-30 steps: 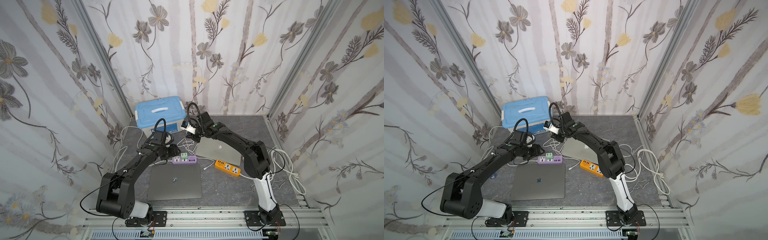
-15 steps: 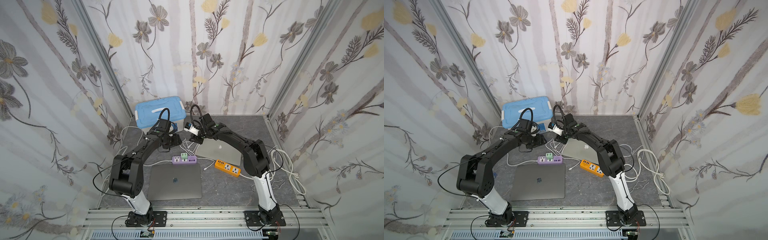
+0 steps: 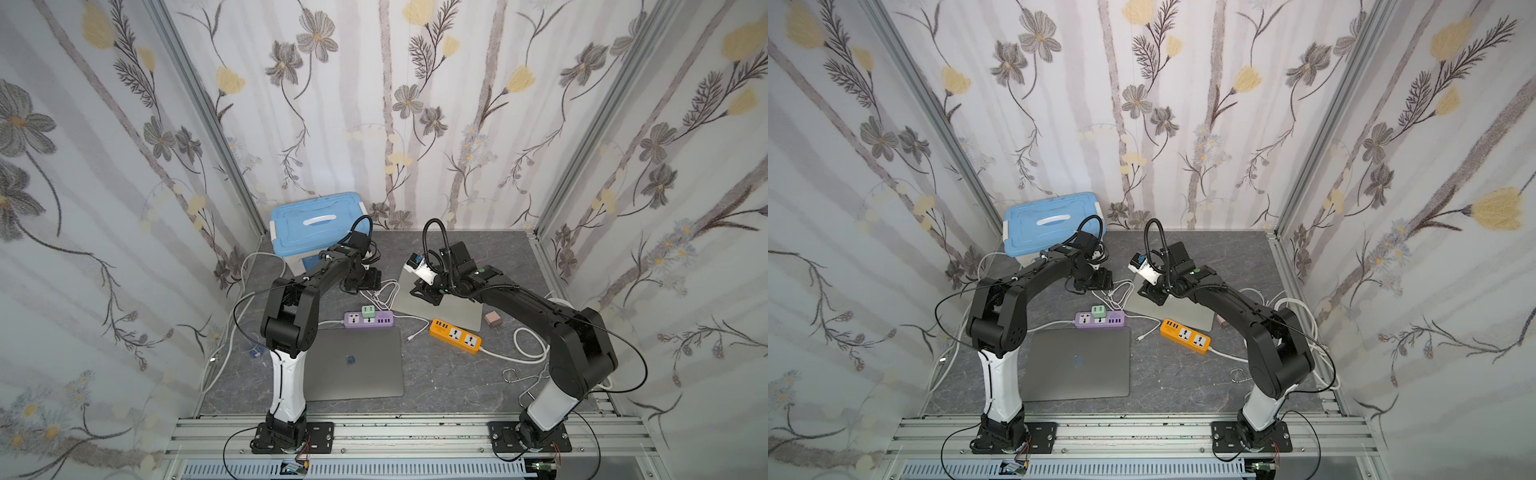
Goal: Unplug the laptop charger
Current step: Pick up the charging cable from the center of the board.
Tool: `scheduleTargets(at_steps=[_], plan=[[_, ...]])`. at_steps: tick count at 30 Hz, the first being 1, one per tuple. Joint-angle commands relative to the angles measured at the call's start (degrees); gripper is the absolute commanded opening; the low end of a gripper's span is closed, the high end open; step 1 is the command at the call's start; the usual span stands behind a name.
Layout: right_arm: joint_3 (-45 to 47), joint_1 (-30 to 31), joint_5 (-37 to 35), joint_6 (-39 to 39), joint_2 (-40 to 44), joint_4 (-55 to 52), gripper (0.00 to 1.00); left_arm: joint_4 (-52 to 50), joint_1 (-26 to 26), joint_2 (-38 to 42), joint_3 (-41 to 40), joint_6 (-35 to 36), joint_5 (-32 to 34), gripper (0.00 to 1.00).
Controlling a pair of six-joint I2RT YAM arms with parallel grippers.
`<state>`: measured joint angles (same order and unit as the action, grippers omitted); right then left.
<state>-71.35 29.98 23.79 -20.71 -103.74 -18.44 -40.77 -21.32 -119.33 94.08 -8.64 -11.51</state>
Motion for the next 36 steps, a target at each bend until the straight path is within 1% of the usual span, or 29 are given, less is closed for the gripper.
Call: scheduleTargets(at_steps=[1,7,12,14,17,18,20,21,22,23,26,28,29,33,36], plan=[[3.7,-0.5,-0.2,2.8,4.4,3.9,0.37,-5.5,-0.7,-2.5,2.6,4.9,4.7,0.75],[10.5,-1.1,-0.4,6.0,15.2,5.5,0.38,-9.7,-2.9,-7.5,7.7,7.7,9.8,0.73],[14.3,-1.9,0.6,8.5,20.7,6.1,0.39,-11.2,-4.9,-10.1,10.0,8.4,12.6,0.73],[16.8,-2.0,0.8,9.8,23.3,7.7,0.43,-12.1,-5.5,-11.2,11.0,8.6,13.2,0.72],[19.3,-2.1,2.0,10.9,26.2,9.3,0.44,-13.5,-6.1,-12.8,12.6,8.6,14.2,0.7],[19.8,-2.2,2.3,11.2,27.1,9.4,0.44,-13.9,-6.1,-13.2,12.9,8.4,14.5,0.67],[20.6,-2.1,2.8,11.6,28.9,9.5,0.46,-14.4,-6.2,-13.9,13.5,8.1,15.1,0.56],[21.1,-2.2,3.0,11.9,29.6,9.7,0.47,-14.4,-6.2,-14.2,13.6,8.0,15.2,0.5],[21.7,-2.1,3.0,12.1,30.6,9.9,0.48,-14.3,-6.2,-14.3,13.6,7.9,15.4,0.41],[22.3,-2.1,2.9,12.3,31.5,10.1,0.49,-14.5,-6.2,-14.6,13.8,7.9,15.4,0.29],[23.9,-2.1,2.6,12.6,33.8,10.1,0.52,-15.1,-6.2,-15.6,14.5,7.9,15.9,0.1],[24.7,-2.1,2.2,12.7,35.1,9.6,0.53,-14.9,-6.1,-15.9,14.6,7.5,16.5,0.01],[25.0,-2.1,1.9,12.6,35.6,9.2,0.53,-14.7,-6.1,-15.9,14.6,7.1,17.0,0.0],[26.3,-2.1,1.2,12.9,38.1,8.0,0.55,-13.5,-5.7,-14.3,14.9,5.8,18.7,0.0],[27.8,-2.1,0.9,13.4,40.1,8.3,0.57,-12.8,-5.7,-11.2,15.1,5.0,19.9,0.0]])
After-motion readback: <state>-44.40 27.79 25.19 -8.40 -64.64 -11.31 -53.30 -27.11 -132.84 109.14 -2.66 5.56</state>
